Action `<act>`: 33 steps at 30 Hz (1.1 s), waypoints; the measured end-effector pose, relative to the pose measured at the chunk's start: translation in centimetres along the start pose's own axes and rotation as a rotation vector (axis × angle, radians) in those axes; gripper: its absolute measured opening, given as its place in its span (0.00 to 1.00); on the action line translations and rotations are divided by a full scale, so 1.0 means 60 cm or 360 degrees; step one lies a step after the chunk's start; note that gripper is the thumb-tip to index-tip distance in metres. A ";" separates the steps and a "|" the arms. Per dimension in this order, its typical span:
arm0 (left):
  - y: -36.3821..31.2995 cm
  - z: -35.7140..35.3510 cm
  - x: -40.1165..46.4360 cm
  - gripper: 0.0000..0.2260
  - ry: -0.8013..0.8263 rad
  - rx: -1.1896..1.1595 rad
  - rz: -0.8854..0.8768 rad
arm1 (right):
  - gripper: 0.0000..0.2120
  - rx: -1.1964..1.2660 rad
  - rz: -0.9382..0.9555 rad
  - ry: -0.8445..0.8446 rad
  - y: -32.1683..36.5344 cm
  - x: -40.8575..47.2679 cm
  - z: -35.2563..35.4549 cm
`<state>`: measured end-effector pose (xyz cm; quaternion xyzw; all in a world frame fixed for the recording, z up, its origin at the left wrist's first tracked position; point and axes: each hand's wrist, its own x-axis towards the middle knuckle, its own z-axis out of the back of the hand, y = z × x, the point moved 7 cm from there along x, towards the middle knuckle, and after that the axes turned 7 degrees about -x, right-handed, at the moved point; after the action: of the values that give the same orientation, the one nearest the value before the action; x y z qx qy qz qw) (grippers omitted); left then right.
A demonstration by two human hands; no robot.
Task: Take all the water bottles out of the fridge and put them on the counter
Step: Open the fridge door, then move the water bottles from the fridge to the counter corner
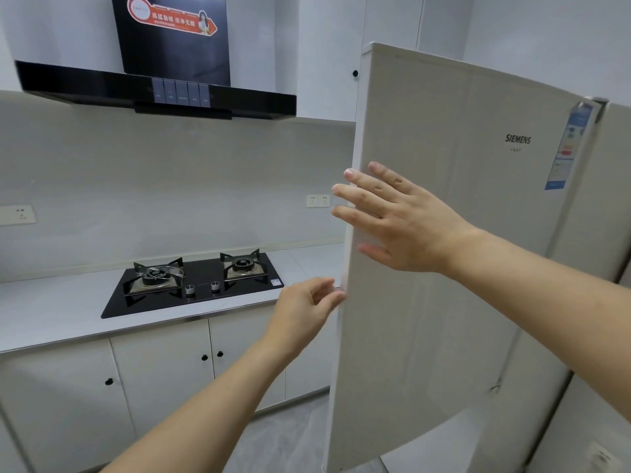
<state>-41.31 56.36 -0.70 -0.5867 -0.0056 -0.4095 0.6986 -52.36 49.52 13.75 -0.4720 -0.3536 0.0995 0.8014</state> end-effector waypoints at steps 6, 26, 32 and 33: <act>0.053 0.116 0.018 0.16 -0.0110 0.0381 0.0064 | 0.26 0.0344 -0.0203 -0.0050 0.053 0.089 -0.011; 0.304 0.518 0.202 0.24 0.0052 0.1351 0.0175 | 0.31 0.1322 -0.0921 0.0710 0.284 0.419 -0.305; 0.390 0.550 0.281 0.25 0.0215 0.1391 0.0153 | 0.31 0.1442 -0.1033 0.0838 0.341 0.464 -0.396; 0.403 0.548 0.297 0.25 0.0232 0.1385 0.0148 | 0.31 0.1449 -0.1053 0.0866 0.344 0.466 -0.414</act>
<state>0.07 72.78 -1.46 -0.2070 -0.1018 -0.3775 0.8968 -11.93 57.29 2.35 0.0429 -0.1864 -0.1370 0.9719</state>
